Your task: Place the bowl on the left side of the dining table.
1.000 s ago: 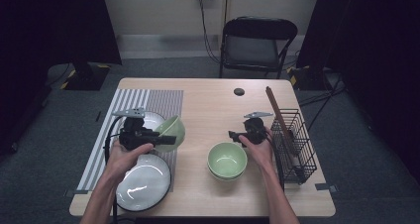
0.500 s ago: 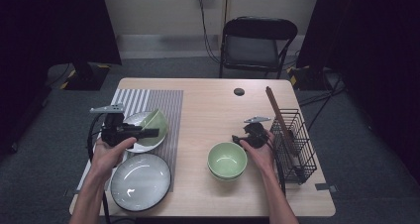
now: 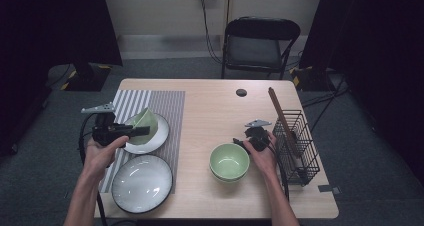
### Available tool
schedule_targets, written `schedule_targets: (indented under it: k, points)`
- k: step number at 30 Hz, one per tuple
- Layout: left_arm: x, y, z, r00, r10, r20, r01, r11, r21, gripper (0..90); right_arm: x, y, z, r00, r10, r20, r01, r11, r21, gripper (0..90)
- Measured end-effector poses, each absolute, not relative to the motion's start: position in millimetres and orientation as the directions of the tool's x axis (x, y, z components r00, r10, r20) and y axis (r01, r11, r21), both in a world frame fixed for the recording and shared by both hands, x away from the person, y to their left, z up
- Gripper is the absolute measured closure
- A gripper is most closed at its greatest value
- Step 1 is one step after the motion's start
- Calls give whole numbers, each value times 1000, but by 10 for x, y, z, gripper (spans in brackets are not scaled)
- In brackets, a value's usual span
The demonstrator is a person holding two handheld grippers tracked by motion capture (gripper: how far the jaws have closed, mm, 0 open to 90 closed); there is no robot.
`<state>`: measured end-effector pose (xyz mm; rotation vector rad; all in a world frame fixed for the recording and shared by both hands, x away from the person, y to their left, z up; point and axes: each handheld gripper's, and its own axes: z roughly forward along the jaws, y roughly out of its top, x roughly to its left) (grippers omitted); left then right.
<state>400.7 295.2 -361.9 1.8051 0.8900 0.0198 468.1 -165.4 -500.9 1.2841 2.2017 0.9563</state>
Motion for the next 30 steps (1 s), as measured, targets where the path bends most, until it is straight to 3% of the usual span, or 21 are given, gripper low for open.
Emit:
schedule_targets:
  k: [15,30]
  points:
    - [4190,3229,-3809,635,654,-411,609,-97,787,836,4682,-1653,-5009,-486,874,-11,588,336,735,153]
    - [4382,3199,-4063,575,739,-351,626,-121,771,837,4682,-1654,-5009,-486,874,-11,588,337,735,153]
